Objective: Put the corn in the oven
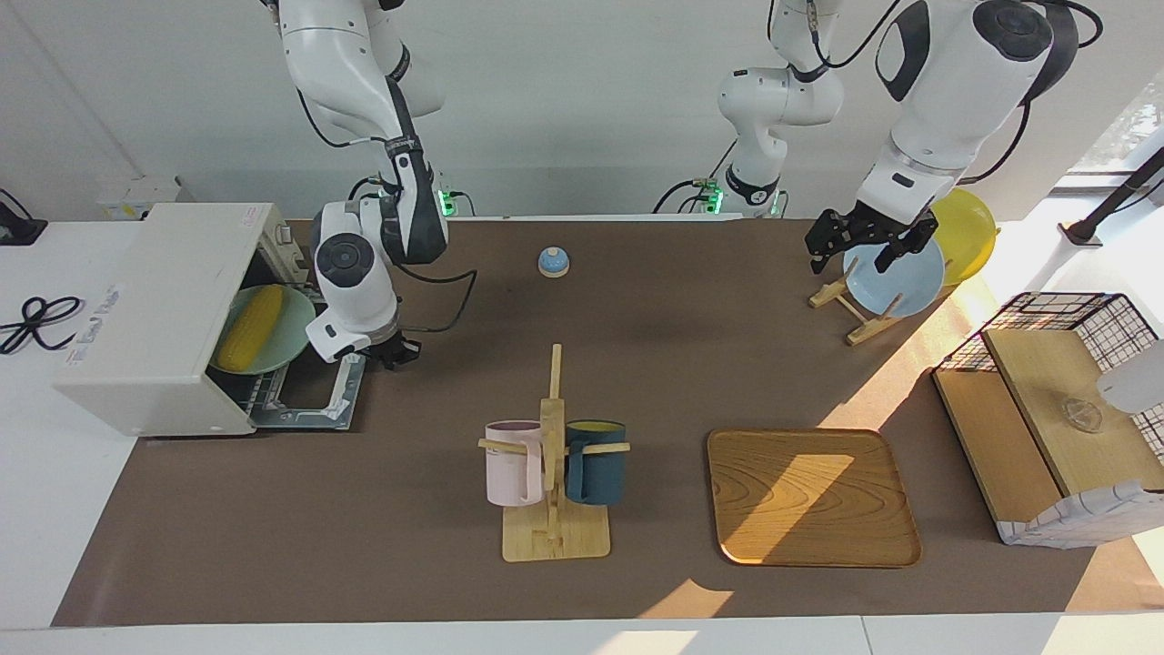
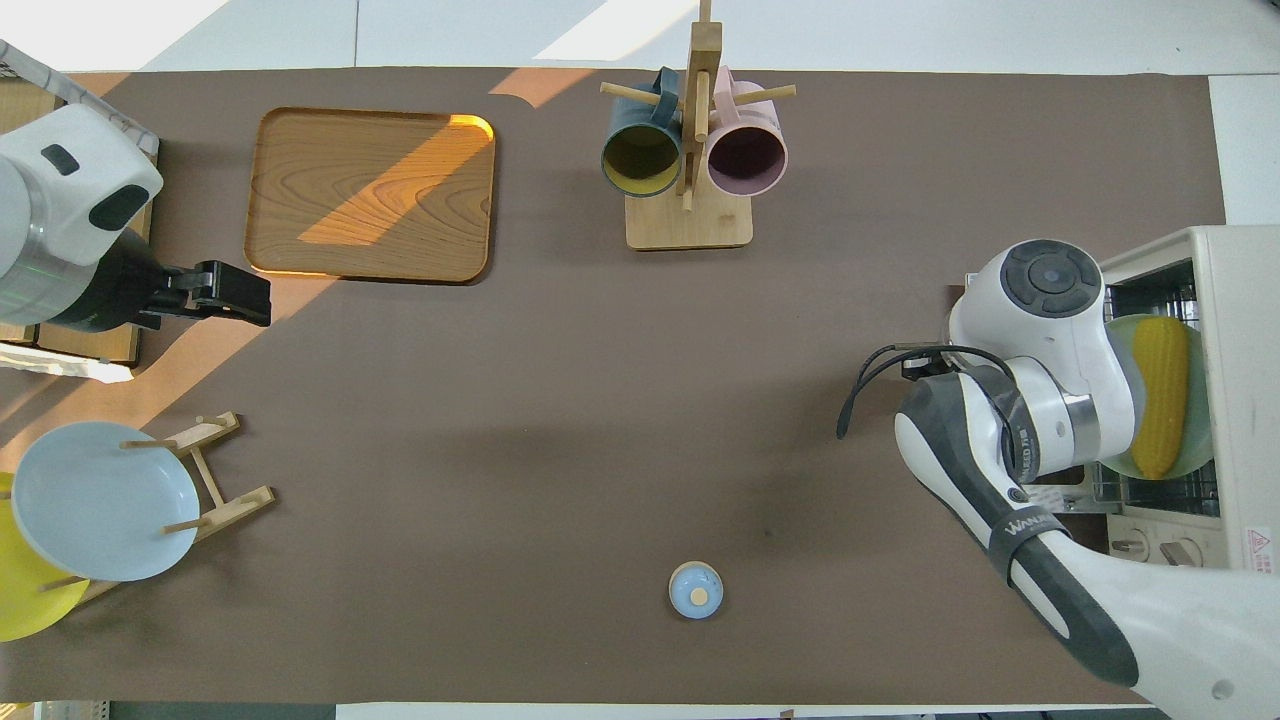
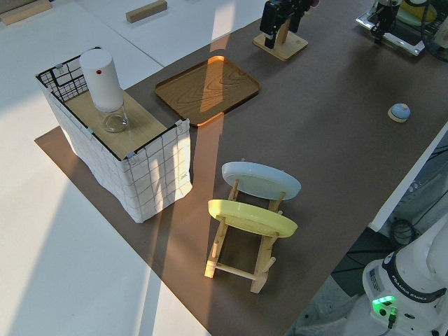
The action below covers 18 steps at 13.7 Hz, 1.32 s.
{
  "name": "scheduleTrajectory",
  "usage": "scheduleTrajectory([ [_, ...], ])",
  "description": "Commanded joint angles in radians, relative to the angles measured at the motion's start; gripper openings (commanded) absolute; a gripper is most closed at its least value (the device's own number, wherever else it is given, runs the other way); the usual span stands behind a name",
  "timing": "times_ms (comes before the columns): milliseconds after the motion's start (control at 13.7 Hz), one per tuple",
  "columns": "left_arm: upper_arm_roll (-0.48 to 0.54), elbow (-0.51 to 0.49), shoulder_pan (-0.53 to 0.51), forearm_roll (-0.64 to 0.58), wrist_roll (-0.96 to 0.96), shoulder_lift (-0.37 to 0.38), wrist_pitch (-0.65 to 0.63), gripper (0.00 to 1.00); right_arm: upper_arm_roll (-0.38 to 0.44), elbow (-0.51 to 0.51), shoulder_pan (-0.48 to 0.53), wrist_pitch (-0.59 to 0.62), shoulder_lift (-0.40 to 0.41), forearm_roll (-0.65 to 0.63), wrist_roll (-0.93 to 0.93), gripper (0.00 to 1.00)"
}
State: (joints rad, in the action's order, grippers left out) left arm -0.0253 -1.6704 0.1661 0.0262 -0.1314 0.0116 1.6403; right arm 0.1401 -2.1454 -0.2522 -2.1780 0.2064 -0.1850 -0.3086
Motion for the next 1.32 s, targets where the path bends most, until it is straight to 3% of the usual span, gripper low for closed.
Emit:
scheduleTrajectory([
  [0, -0.005, -0.028, -0.011, 0.012, 0.004, 0.025, 0.016, 1.0, -0.007, -0.024, 0.025, -0.003, -0.027, -0.059, 0.009, 0.0],
  [366, -0.005, -0.028, -0.011, 0.012, 0.004, 0.025, 0.016, 1.0, -0.005, -0.01, 0.027, 0.018, -0.025, -0.174, 0.031, 0.0],
  [586, -0.005, -0.028, -0.011, 0.012, 0.004, 0.025, 0.016, 1.0, -0.005, 0.099, 0.048, 0.159, -0.042, -0.179, 0.126, 0.0],
  [952, -0.005, -0.028, -0.011, 0.012, 0.004, 0.025, 0.016, 1.0, -0.005, 0.111, 0.223, 0.24, -0.156, -0.151, 0.367, 0.0],
  [1172, -0.005, -0.028, -0.011, 0.012, 0.004, 0.025, 0.016, 1.0, -0.005, 0.166, 0.241, 0.332, -0.183, -0.113, 0.379, 0.0],
  [1245, -0.005, -0.028, -0.011, 0.012, 0.004, 0.025, 0.016, 1.0, -0.005, 0.223, 0.237, 0.401, -0.18, -0.113, 0.382, 0.12],
])
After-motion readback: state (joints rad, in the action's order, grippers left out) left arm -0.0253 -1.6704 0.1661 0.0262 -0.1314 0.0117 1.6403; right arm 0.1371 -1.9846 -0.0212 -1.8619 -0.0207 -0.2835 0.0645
